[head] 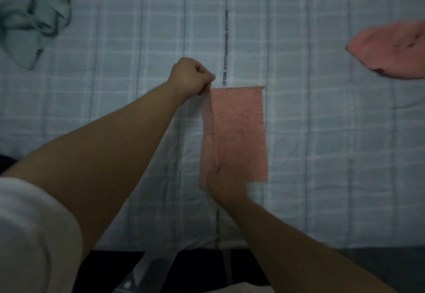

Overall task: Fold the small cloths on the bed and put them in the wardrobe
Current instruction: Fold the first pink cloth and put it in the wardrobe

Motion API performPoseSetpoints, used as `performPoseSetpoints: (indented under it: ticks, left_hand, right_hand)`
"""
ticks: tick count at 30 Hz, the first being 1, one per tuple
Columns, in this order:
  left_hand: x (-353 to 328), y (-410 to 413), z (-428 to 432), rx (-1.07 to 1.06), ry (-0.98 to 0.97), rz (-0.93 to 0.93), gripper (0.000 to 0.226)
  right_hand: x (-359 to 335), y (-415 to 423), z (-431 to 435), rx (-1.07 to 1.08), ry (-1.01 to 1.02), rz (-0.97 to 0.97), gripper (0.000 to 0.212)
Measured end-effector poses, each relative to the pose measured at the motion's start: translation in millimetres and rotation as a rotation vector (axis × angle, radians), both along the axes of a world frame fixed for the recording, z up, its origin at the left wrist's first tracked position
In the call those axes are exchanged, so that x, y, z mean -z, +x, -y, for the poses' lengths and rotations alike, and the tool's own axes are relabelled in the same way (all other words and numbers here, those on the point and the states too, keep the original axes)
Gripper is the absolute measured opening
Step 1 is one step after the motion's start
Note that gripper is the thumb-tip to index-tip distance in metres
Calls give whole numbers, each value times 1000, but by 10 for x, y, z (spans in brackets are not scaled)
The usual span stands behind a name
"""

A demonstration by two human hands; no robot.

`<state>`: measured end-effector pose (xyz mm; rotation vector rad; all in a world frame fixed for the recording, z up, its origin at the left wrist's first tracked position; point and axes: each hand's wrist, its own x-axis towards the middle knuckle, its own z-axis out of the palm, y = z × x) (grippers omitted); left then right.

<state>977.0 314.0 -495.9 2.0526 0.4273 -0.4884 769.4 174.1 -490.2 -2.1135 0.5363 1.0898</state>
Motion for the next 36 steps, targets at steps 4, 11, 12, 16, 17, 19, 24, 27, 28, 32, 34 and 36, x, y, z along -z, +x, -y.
performPoseSetpoints:
  ticks: [4,11,12,16,17,19,24,27,28,32,34,36]
  left_hand:
    - [-15,45,370,112,-15,-31,10]
    - [157,106,733,354,232,77,25]
    - [191,119,768,370,251,87,21]
    - [320,184,904,425,288,98,11]
    - [345,198,929,444,299,99,11]
    - [384,224,977,491,308,105,13]
    - [465,284,1131,541,335,156,14]
    - [536,310,1228,555,356,171,14]
    - [562,316,1255,558,360,169,14]
    - [655,324,1321,556,357,157,16]
    - [685,328,1348,549,328,155,19]
    - [711,335,1369,547,321,168,16]
  right_hand:
    - [101,-40,355,116,-105,26,30]
    - [297,-71,843,133,-211,9,40]
    - [304,-67,882,126,-221,17,40]
    - [360,-39,1027,95,-240,14,39]
    - [382,-37,1058,101,-236,0,38]
    - [416,-31,1112,118,-228,-32,37]
    - [477,-25,1220,92,-242,-71,37]
    - [523,-11,1273,81,-264,-115,38]
    - [532,-3,1287,81,-269,-129,39]
    - [538,26,1316,82,-253,-153,41]
    - [545,44,1335,89,-250,-157,40]
    - [552,53,1354,71,-235,-173,41]
